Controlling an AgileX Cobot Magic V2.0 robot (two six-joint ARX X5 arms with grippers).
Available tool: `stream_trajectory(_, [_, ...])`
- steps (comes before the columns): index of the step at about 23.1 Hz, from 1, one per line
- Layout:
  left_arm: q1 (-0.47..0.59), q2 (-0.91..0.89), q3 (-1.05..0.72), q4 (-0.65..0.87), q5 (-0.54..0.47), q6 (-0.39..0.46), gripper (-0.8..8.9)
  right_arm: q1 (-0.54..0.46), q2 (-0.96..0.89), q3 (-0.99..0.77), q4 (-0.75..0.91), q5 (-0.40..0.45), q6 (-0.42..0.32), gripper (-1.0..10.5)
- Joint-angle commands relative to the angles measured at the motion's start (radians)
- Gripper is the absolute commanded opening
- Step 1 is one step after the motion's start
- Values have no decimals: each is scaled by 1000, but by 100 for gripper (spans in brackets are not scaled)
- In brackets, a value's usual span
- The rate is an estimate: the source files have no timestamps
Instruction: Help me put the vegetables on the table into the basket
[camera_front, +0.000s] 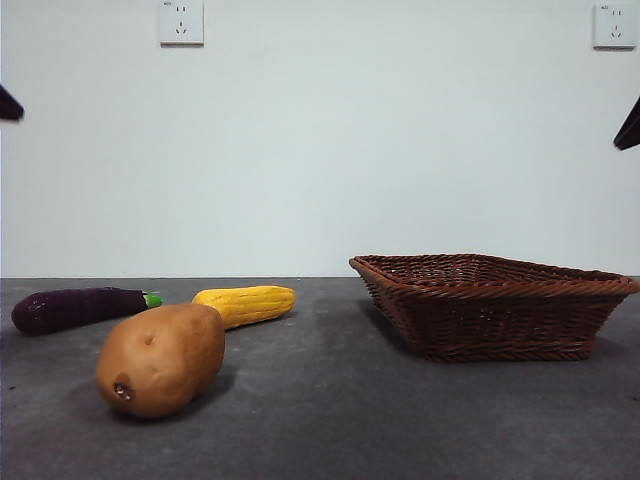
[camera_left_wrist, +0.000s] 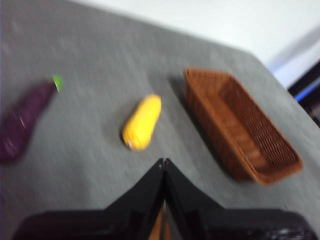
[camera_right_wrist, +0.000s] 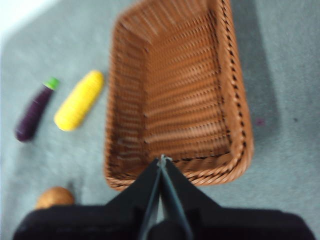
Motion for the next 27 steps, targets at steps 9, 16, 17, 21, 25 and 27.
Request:
stream_trajectory(9, [-3,195,32,-66,44,-4,-3,1,486,359,-193,62,-195,691])
stream_trajectory(16, [-3,287,32,-67,174,26,-4,8,742,577,-205,76,-225,690])
stream_trajectory(17, [-3,307,32,-66,191,35,-4,14,780,607,-208,76,-231,690])
stream_trajectory(21, [-4,363,34,-61,195,59,-4,50,893,689,-217,93,-254,688])
stream_trajectory(25, [-4,387,34,-55,195,60,-4,95,964,715,-221,157,-271,477])
stream_trajectory(27, [-4,387,36,-54,196,60,-4,100,984,715,-234,173,-271,214])
